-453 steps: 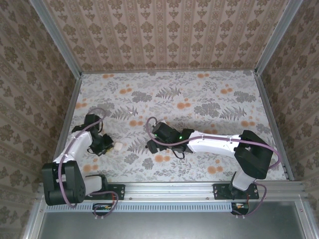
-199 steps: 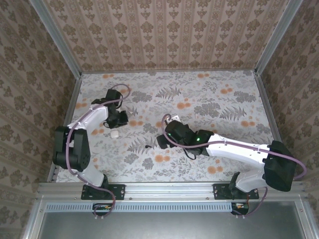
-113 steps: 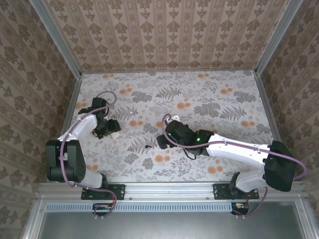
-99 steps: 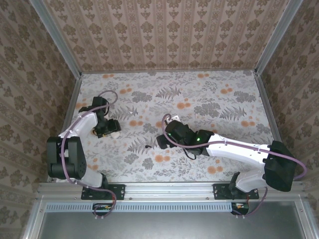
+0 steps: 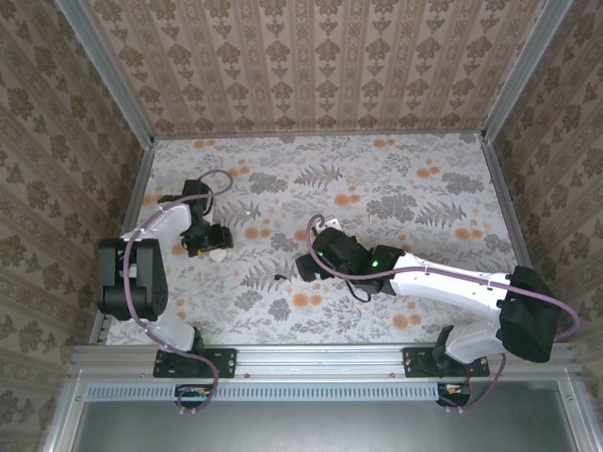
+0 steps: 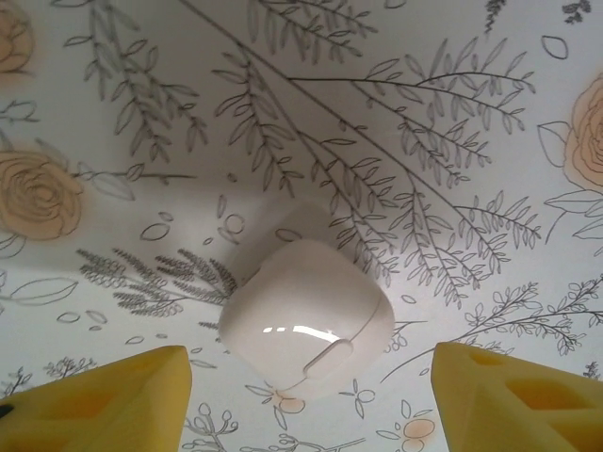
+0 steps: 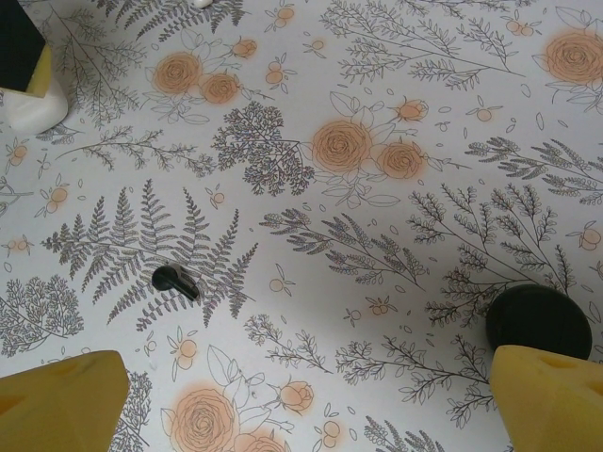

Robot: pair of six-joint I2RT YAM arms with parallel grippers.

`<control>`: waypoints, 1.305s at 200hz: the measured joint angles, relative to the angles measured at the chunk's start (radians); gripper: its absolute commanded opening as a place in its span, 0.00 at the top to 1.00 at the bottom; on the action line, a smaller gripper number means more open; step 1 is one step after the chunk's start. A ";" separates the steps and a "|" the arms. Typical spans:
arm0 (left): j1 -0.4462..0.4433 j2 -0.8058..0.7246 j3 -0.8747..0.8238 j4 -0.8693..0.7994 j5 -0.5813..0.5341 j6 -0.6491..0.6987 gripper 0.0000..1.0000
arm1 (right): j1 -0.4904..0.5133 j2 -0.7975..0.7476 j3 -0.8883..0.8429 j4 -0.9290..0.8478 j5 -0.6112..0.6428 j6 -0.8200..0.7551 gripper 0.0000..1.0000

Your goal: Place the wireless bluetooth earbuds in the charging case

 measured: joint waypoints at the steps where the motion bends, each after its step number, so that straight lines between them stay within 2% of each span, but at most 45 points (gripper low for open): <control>1: -0.002 0.002 0.002 -0.001 0.000 0.003 0.32 | 0.000 0.000 0.000 0.000 0.000 0.000 0.00; 41: -0.045 0.031 0.061 -0.036 -0.009 0.136 0.32 | 0.000 0.000 -0.009 0.002 0.000 0.000 0.00; 76: -0.095 0.031 0.076 -0.068 -0.069 0.293 0.30 | 0.000 -0.004 -0.037 0.002 0.001 0.000 0.00; 109: -0.087 0.033 0.074 -0.071 -0.087 0.367 0.30 | -0.001 -0.031 -0.048 0.001 0.001 0.000 0.00; 200: -0.047 0.147 0.074 -0.067 -0.075 0.397 0.34 | -0.001 -0.079 -0.079 0.004 0.007 0.000 0.00; 261: -0.023 0.170 0.080 -0.069 -0.064 0.393 0.46 | -0.005 -0.103 -0.096 0.007 0.019 0.000 0.00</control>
